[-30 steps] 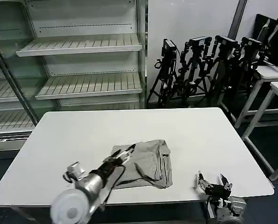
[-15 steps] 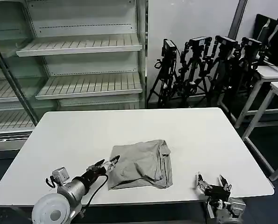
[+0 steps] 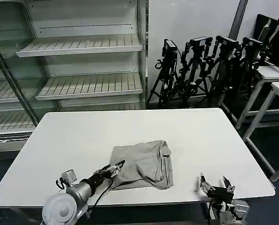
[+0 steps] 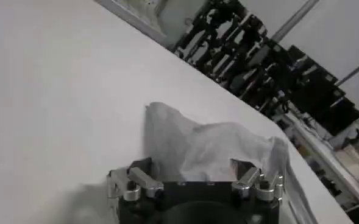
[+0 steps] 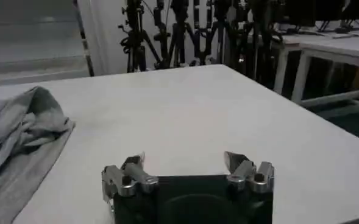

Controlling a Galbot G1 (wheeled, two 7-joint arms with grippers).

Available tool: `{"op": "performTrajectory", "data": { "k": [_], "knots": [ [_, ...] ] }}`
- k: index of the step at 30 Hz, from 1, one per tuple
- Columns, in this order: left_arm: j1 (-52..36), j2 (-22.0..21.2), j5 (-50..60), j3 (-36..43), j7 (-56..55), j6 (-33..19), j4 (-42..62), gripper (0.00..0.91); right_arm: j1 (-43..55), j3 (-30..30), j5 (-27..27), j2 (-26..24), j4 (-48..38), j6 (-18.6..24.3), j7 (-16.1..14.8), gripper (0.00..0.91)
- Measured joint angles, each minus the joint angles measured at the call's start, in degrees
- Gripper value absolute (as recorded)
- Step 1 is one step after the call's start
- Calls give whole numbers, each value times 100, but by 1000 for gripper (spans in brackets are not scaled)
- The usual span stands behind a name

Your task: Fold and organize the clothes.

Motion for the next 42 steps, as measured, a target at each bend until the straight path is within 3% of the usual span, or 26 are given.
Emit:
{"op": "performTrajectory", "data": {
  "k": [4,5,6,7,8,42],
  "knots": [
    [-98,-84,-23,112,96,-1,101,907,-31,15,-2,4,19,-1,0,907],
    [-125,-108,-36,132,110,-1,130,403,-40,18,-2,4,26,-1,0,907],
    [-147,-126,-48,140,117,-1,154,181,-49,24,-2,4,36,-2,0,907],
    [-165,-143,-60,144,123,-1,173,71,-58,33,-2,1,45,-2,0,907],
    [-183,-157,-79,147,123,-1,189,30,-66,38,-2,-1,55,-2,0,907],
    [1,-748,-803,-269,-19,23,14,30,-304,7,-125,116,353,-23,17,907]
  ]
}}
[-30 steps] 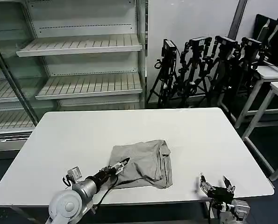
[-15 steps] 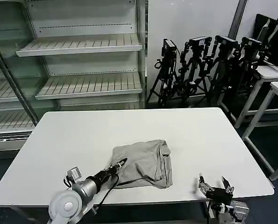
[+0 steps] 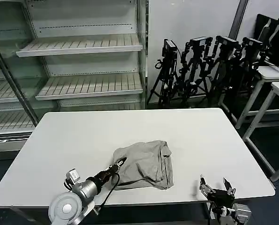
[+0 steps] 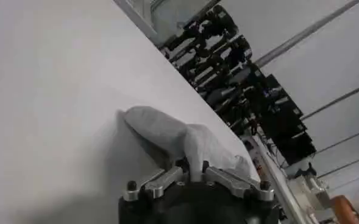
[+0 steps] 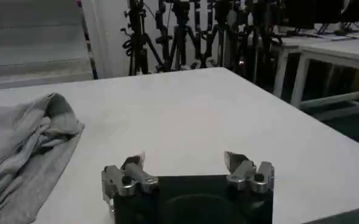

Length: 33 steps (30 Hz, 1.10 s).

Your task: Fold and organize the clothes.

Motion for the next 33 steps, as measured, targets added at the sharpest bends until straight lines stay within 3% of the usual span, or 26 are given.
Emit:
{"op": "performTrajectory", "data": {
  "k": [9,25,29,33],
  "knots": [
    [233,273,-341,-559,-14,19,-13,30,72,-27,79,-57,-9,9,-8,907],
    [813,1880,-1317,-3174,128,34,362,30,480,-312,205,-124,-251,12,-23,907],
    [786,1986,-1355,-3232,23,16,45,30,483,-313,197,-112,-252,34,-32,907],
    [593,1901,-1133,-2804,-109,2,-277,30,432,-284,154,-106,-205,40,-33,907]
  ]
}}
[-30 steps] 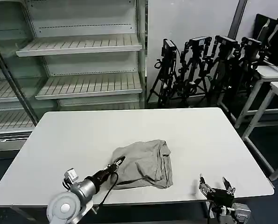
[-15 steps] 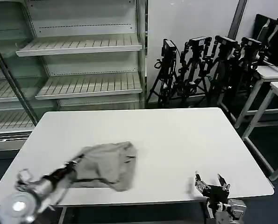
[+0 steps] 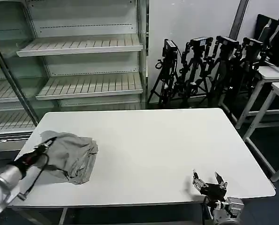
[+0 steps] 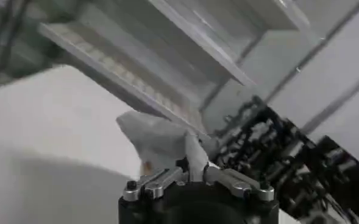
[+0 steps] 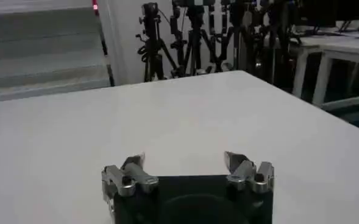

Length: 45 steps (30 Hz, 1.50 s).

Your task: Fold and organize the clothes.

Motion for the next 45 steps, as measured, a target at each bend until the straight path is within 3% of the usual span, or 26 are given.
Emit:
{"op": "performTrajectory", "data": {
  "k": [6,19,20,21,23,32,45],
  "knots": [
    [-612,-584,735,1463,-226,-3,-16,30,-101,77,-61,44,105,14,-4,907],
    [-2292,-2449,2056,4191,-738,-13,1121,30,-228,162,-101,81,158,51,-23,907],
    [-2396,-2573,2130,4318,-752,-19,1233,141,-220,153,-103,90,154,51,-23,907],
    [-2500,-2696,2218,4443,-762,-27,1357,856,-216,146,-105,98,152,51,-22,907],
    [-2709,-2938,2401,4683,-773,-31,1614,907,-199,129,-110,114,155,47,-22,907],
    [-3240,-3492,3525,5433,-510,-118,2315,907,-215,153,-130,113,260,38,-47,907],
    [-3223,-3361,5274,5836,455,-827,2150,907,-220,105,-284,157,402,34,-94,907]
  ]
}}
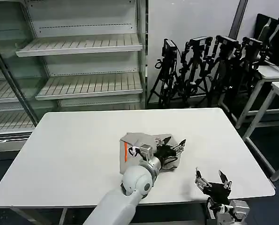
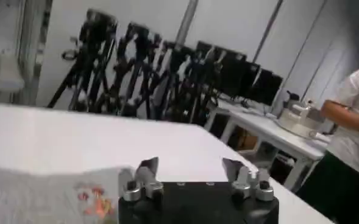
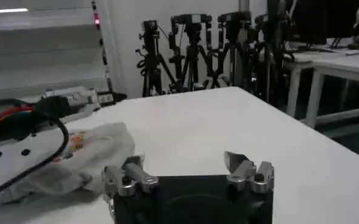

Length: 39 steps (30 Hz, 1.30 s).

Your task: Fold and organize the clothes.

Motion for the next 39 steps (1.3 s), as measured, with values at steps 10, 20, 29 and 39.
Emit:
{"op": "performTrajectory", "data": {
  "k": [10,20,29,39],
  "knots": [
    [669,406,796,-609,192,-465,-859,907,1,-38,-411,1,103,287,-185,907],
    [2306,748,2498,-1808,150,-1464,-1945,907,92,-156,-978,36,7,780,-389,907],
    [3662,763,3359,-2631,18,-2182,-2651,907,171,-219,-1208,49,-90,1075,-443,907],
    [4521,677,3595,-2898,3,-2380,-3155,907,161,-309,-1374,108,-203,1217,-470,907]
  ]
}}
